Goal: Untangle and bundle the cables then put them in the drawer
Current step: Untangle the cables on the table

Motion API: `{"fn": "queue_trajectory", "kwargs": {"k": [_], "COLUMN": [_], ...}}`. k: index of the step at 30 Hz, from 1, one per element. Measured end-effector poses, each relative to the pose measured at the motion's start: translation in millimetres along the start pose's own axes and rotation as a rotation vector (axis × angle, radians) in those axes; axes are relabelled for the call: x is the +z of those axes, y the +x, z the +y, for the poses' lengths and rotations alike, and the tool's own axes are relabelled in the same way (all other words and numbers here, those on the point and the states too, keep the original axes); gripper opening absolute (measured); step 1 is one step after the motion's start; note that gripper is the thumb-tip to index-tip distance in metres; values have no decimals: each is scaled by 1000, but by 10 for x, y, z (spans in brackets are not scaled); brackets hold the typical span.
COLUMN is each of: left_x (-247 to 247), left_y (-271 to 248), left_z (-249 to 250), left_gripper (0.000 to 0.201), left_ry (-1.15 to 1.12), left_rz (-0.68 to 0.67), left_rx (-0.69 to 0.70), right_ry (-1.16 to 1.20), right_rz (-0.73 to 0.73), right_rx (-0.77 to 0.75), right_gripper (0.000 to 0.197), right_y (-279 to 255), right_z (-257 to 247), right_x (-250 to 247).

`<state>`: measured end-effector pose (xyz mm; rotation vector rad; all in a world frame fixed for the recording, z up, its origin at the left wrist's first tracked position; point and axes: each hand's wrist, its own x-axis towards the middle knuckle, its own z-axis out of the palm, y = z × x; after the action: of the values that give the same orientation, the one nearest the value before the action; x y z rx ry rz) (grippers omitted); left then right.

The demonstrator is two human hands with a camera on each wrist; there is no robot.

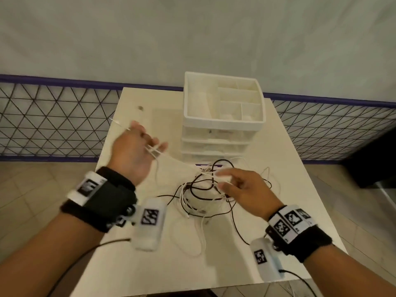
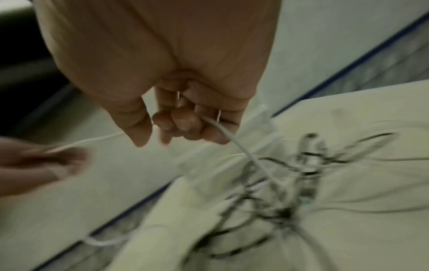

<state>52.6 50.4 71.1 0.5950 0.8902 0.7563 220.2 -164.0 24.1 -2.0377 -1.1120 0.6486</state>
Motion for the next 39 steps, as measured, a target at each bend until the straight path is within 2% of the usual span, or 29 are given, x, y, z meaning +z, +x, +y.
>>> {"fn": "queue_trajectory", "kwargs": {"k": [1, 3, 5, 8, 9, 10, 12, 13, 16, 17, 18, 20, 21, 23, 27, 30, 33, 34, 36, 37, 38, 39], "left_x": [-73, -186, -254, -304, -320, -338, -311, -253, 26, 134, 226, 311, 319, 258, 38, -94, -68, -41, -13, -19, -39, -62], "left_y": [67, 171, 233, 232, 202, 174, 66, 0, -197, -265, -326, -371, -379, -335, -177, -57, -19, -28, -41, -40, -28, -20], "left_z": [131, 272, 294, 323, 355, 375, 362, 308, -13, -122, -221, -365, -386, -334, -100, -65, -158, -196, -274, -316, -357, -390], "left_gripper": [32, 34, 31, 27, 26, 25, 24, 25, 43, 42, 38, 36, 37, 32, 33, 37, 37, 36, 34, 32, 32, 31], "left_ry": [-35, -10, 46, 55, 65, 107, 332, 493, 904, 994, 1050, 1062, 1044, 1022, 982, 988, 1016, 1029, 1059, 1049, 1021, 977], "left_rz": [18, 20, 16, 85, 106, 109, 39, -31, -259, -333, -410, -521, -530, -465, -266, -181, -120, -115, -145, -177, -204, -216], "left_rx": [18, 40, 69, 142, 175, 216, 290, 317, 431, 441, 431, 369, 336, 346, 427, 488, 519, 511, 492, 494, 495, 484], "right_ry": [-13, 88, 140, -192, -258, -247, -121, -121, -299, -297, -280, -121, -36, 30, 71, -94, -223, -215, -324, -428, -505, -531], "right_rz": [21, 82, 159, 207, 223, 230, 261, 238, 37, -26, -79, -61, -13, 81, 79, 168, 257, 258, 231, 253, 309, 365], "right_rx": [87, 286, 388, 516, 568, 604, 575, 496, 117, -12, -119, -220, -221, -170, 101, 214, 325, 362, 425, 412, 349, 241], "right_gripper": [10, 24, 38, 63, 70, 68, 47, 34, 9, 2, 4, 10, 12, 14, 21, 34, 33, 38, 69, 77, 75, 64], "right_y": [-3, -8, 38, 124, 151, 182, 228, 251, 332, 337, 342, 349, 354, 358, 243, 151, 106, 86, 16, -43, -108, -169], "right_z": [177, 376, 442, 428, 439, 433, 288, 152, -464, -683, -828, -964, -965, -835, -237, 174, 526, 621, 757, 787, 790, 774], "right_x": [-81, -218, -314, -412, -438, -460, -465, -442, -270, -196, -133, -91, -126, -277, -619, -711, -649, -593, -426, -316, -194, -61]}}
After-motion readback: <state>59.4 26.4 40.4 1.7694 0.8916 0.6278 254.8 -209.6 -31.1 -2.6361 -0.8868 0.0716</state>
